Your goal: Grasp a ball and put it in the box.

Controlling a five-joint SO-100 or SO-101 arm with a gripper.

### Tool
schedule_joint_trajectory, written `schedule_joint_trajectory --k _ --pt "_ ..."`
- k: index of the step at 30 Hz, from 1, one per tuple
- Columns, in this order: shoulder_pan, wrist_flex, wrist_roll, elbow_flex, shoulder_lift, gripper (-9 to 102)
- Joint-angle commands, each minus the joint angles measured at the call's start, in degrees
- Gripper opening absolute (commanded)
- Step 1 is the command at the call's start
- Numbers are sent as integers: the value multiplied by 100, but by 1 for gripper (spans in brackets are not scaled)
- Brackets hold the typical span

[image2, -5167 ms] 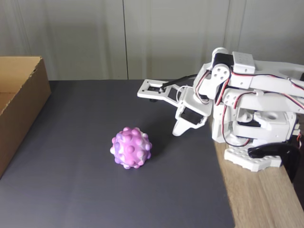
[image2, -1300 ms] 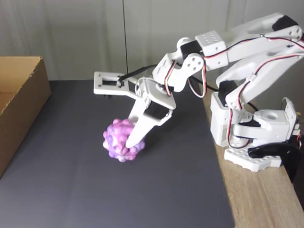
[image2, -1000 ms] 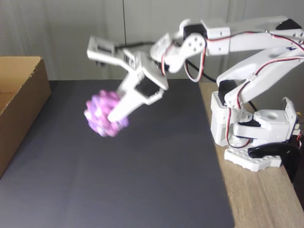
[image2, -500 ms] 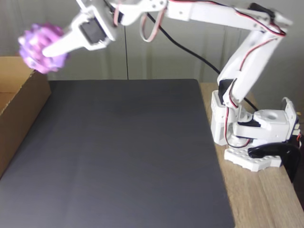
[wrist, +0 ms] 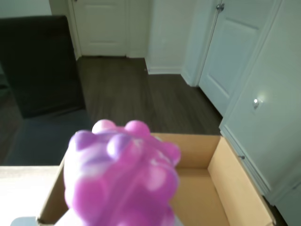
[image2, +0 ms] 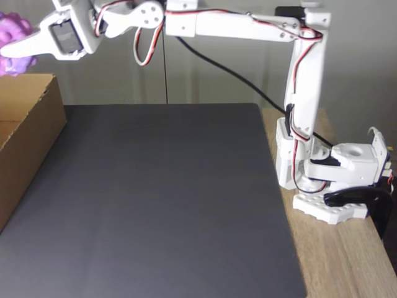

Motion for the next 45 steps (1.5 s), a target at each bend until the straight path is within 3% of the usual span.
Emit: schedule_joint_trajectory --k 1,6,18,29,38,45 --pt "26 -554 9 -360 -62 12" --pt "18 -1020 0 -598 -519 13" --pt "-70 -940 44 -2672 -2382 15" --pt "185 -1090 105 -3278 -3313 16" --pt "334 -396 70 -5405 -4597 18" --pt "387 -334 88 -5493 -4720 23"
